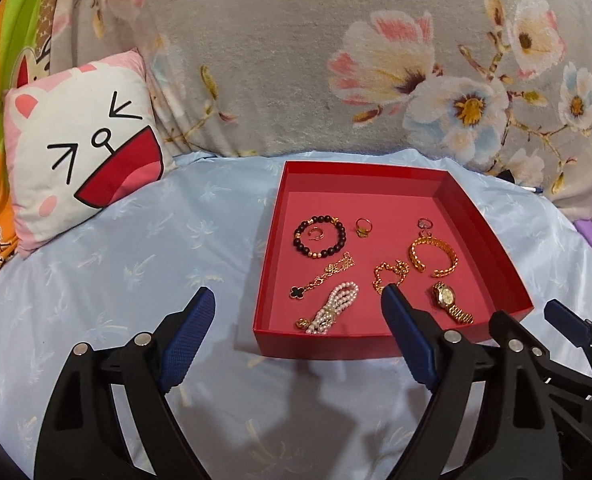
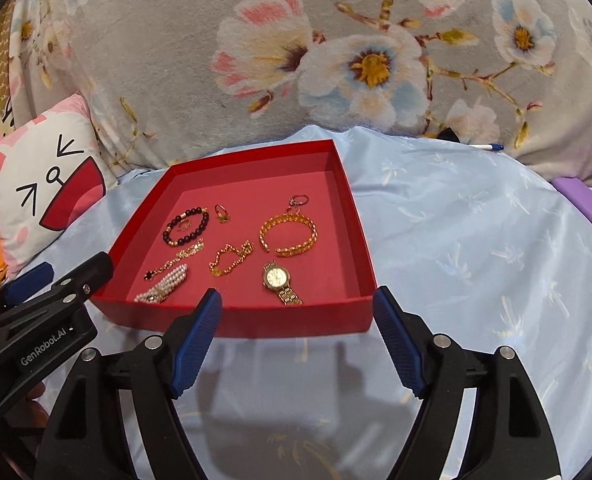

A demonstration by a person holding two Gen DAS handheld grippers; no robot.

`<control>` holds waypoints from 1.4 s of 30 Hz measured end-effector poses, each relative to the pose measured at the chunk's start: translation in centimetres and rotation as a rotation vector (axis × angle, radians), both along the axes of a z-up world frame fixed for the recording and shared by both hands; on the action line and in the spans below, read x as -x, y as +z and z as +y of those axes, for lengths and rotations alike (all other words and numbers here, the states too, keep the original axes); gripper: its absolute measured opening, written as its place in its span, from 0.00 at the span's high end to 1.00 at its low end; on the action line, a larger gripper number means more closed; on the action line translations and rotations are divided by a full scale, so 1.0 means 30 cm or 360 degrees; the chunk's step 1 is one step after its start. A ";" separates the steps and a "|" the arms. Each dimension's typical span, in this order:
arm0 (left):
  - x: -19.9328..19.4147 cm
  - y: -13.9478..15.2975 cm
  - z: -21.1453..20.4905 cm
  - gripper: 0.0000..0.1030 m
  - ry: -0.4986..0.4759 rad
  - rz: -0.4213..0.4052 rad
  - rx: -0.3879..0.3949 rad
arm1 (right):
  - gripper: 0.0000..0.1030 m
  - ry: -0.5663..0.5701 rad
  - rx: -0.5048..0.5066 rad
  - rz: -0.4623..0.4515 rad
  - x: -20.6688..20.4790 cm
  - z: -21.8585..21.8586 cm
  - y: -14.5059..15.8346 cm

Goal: Organize jewelry

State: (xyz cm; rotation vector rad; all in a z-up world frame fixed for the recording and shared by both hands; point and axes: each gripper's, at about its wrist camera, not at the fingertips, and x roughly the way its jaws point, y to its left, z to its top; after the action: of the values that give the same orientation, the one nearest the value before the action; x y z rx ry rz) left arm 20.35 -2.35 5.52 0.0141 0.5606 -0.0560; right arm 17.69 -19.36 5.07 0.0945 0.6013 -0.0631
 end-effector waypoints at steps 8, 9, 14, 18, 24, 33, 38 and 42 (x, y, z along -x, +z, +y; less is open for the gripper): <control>0.019 -0.063 -0.019 0.17 -0.0035 0.0047 -0.0045 | 0.26 0.0004 -0.0017 0.0084 0.003 -0.011 -0.058; 0.017 -0.071 -0.017 0.17 -0.0037 0.0060 -0.0038 | 0.26 0.0004 -0.0032 0.0085 0.003 -0.016 -0.060; 0.013 -0.086 -0.011 0.17 -0.0026 0.0082 -0.0013 | 0.26 -0.0009 -0.0022 0.0088 0.003 -0.015 -0.067; 0.009 -0.091 -0.013 0.17 -0.0005 0.0091 -0.0028 | 0.26 -0.0018 0.0032 0.0078 0.005 -0.002 -0.067; 0.011 -0.092 -0.026 0.17 0.0019 0.0081 -0.0076 | 0.26 -0.0021 0.0068 0.0073 0.006 0.009 -0.063; 0.011 -0.091 -0.030 0.17 0.0044 0.0073 -0.0074 | 0.26 -0.0028 0.0080 0.0068 0.011 0.011 -0.060; 0.013 -0.091 -0.032 0.17 0.0051 0.0067 -0.0087 | 0.26 -0.0033 0.0085 0.0065 0.010 0.010 -0.060; 0.014 -0.090 -0.033 0.17 0.0053 0.0068 -0.0092 | 0.26 -0.0034 0.0087 0.0066 0.010 0.009 -0.060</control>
State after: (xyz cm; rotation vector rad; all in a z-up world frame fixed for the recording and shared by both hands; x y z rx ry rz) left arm 19.93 -3.33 2.83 0.0598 0.6052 -0.0075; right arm 17.38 -19.10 3.27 0.0468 0.6395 -0.1020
